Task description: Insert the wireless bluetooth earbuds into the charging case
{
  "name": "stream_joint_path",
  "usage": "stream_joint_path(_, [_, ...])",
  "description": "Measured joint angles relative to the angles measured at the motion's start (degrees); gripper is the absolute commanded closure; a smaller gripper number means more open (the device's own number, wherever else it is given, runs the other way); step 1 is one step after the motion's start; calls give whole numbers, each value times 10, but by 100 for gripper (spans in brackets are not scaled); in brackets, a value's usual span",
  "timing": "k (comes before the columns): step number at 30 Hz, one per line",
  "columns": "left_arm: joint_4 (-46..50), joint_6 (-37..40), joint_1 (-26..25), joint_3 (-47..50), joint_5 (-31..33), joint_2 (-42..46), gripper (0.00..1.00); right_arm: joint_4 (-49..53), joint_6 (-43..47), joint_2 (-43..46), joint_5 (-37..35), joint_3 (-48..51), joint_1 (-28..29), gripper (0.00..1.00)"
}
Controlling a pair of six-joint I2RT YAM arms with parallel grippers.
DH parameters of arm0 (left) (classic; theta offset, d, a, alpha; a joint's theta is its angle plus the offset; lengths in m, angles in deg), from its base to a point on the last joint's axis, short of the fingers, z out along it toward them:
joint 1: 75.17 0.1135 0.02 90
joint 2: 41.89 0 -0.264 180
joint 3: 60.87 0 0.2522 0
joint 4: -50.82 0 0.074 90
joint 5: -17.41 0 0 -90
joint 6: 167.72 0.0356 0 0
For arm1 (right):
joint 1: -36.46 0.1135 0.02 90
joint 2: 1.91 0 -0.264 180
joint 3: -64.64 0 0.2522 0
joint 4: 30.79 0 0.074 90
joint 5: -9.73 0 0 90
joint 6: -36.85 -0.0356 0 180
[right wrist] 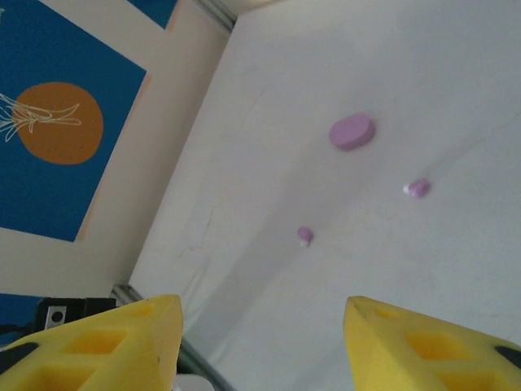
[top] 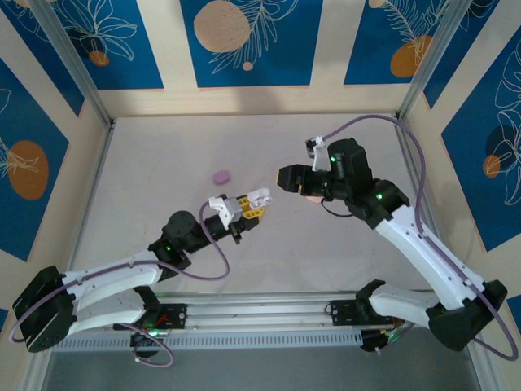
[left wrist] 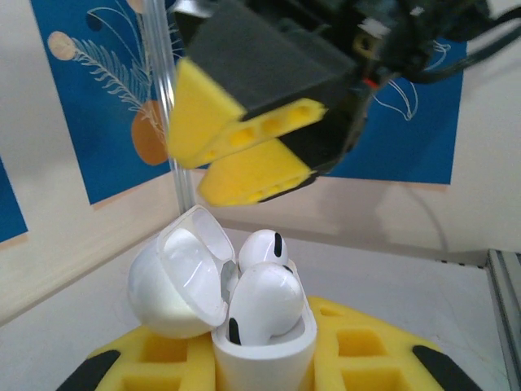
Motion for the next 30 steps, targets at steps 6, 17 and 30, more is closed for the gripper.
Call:
stream_joint_path(6, [24,15,0,0,-18,0,85,42,-6,-67,85,-45,-5,44])
stream_joint_path(17, [36,19,0,-1,-26,0,85,75,15,-108,167,-49,-8,48])
stream_joint_path(30, [37,19,0,-1,-19,0,84,78,33,-83,197,-40,-12,50])
